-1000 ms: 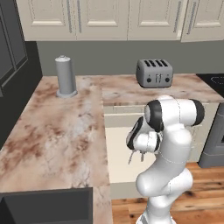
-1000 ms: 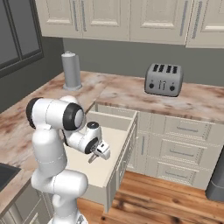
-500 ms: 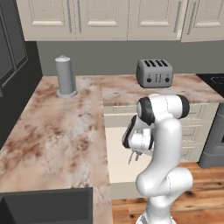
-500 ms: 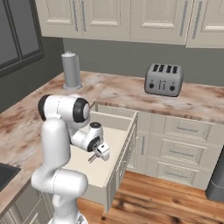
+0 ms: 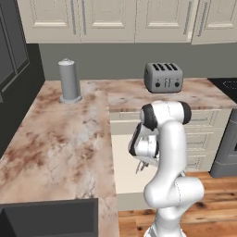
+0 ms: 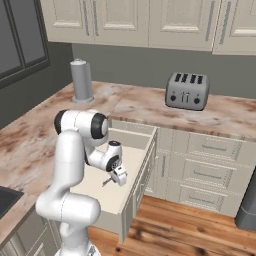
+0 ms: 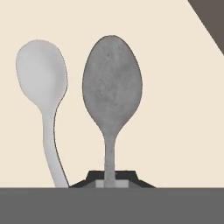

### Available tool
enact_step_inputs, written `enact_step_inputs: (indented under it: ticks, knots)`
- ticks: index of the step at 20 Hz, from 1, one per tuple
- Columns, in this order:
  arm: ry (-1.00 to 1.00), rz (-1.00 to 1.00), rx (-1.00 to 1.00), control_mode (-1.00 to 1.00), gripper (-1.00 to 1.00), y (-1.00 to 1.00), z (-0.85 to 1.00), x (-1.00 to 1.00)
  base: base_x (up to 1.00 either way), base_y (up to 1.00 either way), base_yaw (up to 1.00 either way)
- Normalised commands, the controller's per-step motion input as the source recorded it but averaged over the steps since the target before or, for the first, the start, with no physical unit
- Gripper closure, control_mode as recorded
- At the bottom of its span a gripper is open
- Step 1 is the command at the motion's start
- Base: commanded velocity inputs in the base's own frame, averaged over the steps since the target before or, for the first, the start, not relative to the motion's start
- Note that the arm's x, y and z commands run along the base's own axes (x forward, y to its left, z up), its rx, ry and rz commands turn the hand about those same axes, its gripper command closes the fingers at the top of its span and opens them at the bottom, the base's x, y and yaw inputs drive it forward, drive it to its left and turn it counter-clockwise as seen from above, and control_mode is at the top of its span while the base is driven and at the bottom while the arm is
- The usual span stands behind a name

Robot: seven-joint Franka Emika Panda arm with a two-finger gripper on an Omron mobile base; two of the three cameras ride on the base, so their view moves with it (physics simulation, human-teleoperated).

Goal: Organize the utensils by type. Pick up the wooden spoons from the counter and place them in the open cabinet. Then pick up the metallic utensils from the counter and place them in the open drawer.

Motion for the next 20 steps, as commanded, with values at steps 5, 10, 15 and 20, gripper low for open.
enact_step_inputs:
  ticks: [5, 10, 15, 20]
  knots:
    - [0.03, -0.15, 0.0, -1.0, 1.0, 0.0, -0.42, 0.0, 0.0, 0.0, 0.0]
    - [0.0, -0.13, 0.0, -1.0, 1.0, 0.0, -0.29, 0.17, 0.0, 0.0, 0.0]
    - [0.0, -0.11, 0.0, -1.0, 1.0, 0.0, -0.33, 0.09, 0.0, 0.0, 0.0]
    - [0.0, -0.08, 0.0, -1.0, 1.0, 0.0, -0.31, 0.0, 0.0, 0.0, 0.0]
